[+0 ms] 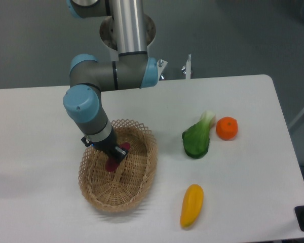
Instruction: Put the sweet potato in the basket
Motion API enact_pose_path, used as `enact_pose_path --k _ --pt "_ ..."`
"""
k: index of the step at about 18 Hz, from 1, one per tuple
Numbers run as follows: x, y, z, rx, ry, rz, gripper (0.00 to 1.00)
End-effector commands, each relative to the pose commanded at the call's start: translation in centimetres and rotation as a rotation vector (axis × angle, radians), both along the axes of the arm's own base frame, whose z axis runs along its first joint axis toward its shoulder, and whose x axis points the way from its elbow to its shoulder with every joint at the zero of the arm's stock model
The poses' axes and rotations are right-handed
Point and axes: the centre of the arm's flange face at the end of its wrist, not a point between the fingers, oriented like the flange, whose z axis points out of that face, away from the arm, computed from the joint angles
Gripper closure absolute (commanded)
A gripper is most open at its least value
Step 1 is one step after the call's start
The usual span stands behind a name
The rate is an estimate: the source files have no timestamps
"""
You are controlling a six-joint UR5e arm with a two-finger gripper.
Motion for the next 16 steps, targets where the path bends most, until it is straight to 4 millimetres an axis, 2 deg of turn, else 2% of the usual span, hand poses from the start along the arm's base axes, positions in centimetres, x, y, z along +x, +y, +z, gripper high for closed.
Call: enact_pose_path --k 1,4,5,7,8,13,16 --pt "0.0 0.0 0.0 0.000 0.000 -0.001 0.64" --pt "-0.1 0.2 0.0 0.002 0.001 -0.001 0.53" --pt "-0.1 0.1 0.1 0.002 0.001 -0.003 0.44" --pt "-0.2 0.2 0.3 0.000 0.014 -0.002 0.11" --pt "-0.5 0.2 0.5 -0.002 0.033 0.000 0.01" --pt "-1.7 1.8 4.5 0.082 0.077 0.013 0.00" --pt "-4.3 1.8 7.2 0.130 0.103 0.081 0.00"
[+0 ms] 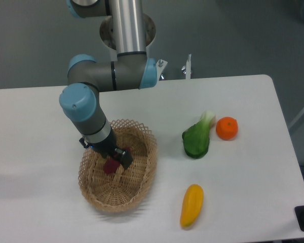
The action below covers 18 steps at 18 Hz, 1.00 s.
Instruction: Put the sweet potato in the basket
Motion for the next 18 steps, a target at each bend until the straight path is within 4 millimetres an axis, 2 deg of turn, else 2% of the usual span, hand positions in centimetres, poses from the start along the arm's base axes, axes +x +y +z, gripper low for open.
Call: enact_pose_path --k 3,8,9,11,15,18 --pt "-2.9 -1.3 3.5 0.060 0.020 0.057 0.00" --pt "-8.7 -2.8 7.1 0.113 0.062 0.134 0.00" --pt "-9.9 -3.7 8.3 0.122 0.077 0.145 0.00" --pt "-11.8 -5.7 9.0 0.069 0.071 0.109 0.00" --pt "-14.8 -9.8 12.0 0.000 0.045 -0.007 0.00" --pt "-16.7 -13.2 13.1 -0.004 -0.010 -0.077 0.00"
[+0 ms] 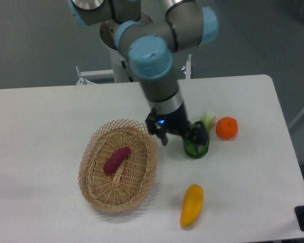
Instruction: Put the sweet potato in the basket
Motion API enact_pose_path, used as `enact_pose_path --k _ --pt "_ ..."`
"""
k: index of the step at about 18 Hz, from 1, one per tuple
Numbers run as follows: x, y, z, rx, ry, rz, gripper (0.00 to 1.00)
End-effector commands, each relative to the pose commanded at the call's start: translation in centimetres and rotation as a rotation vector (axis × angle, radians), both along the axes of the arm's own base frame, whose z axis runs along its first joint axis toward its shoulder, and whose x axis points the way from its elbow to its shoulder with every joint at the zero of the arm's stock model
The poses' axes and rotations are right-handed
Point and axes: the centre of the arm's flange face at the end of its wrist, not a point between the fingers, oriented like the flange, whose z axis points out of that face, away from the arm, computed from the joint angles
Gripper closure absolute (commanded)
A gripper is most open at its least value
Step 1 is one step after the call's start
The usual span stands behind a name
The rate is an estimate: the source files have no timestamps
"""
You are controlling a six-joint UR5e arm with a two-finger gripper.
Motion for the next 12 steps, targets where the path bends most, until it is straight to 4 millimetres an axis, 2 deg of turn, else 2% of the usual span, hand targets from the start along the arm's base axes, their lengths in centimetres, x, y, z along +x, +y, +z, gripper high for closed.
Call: enact_pose_path --k 2,4,12 --pt "-0.7 -1.9 0.4 -0.051 -0.025 -0.084 0.00" --pt "-1.1 -2.8 0.1 -0.074 -0.038 -0.121 0.00" --pt "-1.1 -3.0 1.0 -0.063 -0.025 -0.122 0.00"
